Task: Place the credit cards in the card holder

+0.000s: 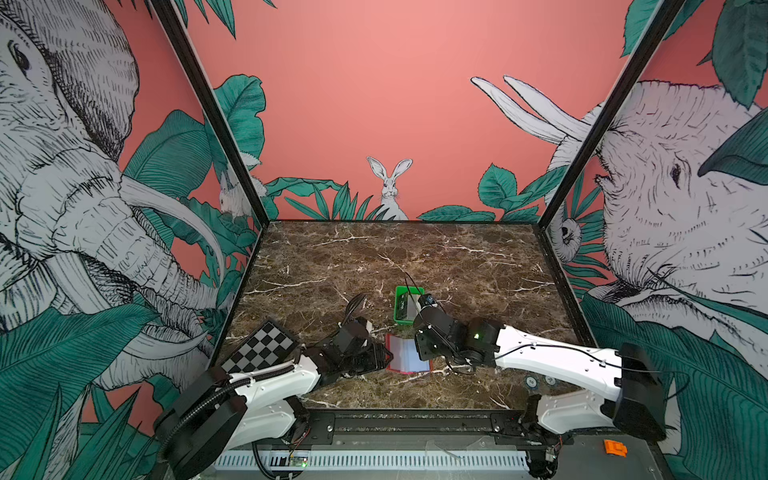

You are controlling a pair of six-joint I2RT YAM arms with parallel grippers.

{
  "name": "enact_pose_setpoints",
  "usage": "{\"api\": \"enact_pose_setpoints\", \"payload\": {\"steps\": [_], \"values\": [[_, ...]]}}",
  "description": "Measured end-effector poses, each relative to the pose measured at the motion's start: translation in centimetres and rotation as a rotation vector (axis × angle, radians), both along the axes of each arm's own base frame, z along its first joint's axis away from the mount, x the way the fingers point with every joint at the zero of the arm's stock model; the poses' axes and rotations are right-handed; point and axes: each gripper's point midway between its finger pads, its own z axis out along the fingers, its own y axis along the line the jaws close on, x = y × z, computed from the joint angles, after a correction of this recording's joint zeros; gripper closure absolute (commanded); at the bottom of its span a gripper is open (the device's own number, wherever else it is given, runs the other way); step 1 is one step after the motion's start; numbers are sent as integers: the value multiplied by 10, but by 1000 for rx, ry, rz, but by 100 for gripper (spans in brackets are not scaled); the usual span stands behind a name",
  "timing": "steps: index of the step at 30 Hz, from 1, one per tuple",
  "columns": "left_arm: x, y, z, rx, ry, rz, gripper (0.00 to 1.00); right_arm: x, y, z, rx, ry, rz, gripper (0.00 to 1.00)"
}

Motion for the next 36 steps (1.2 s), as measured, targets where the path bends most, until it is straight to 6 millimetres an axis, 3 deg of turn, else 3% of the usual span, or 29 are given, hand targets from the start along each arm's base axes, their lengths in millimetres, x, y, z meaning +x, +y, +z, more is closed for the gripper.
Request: {"api": "enact_pose_setpoints", "payload": {"steps": [6, 14, 36], "values": [[0, 2, 2, -22, -1, 0, 33, -4, 15, -22, -8, 57, 34, 66], [1, 1, 5, -39, -10, -20, 30, -7, 14, -43, -61, 99, 34, 66], [6, -4, 14, -74, -25, -35, 28, -9, 7, -47, -96, 113, 28, 66]]}}
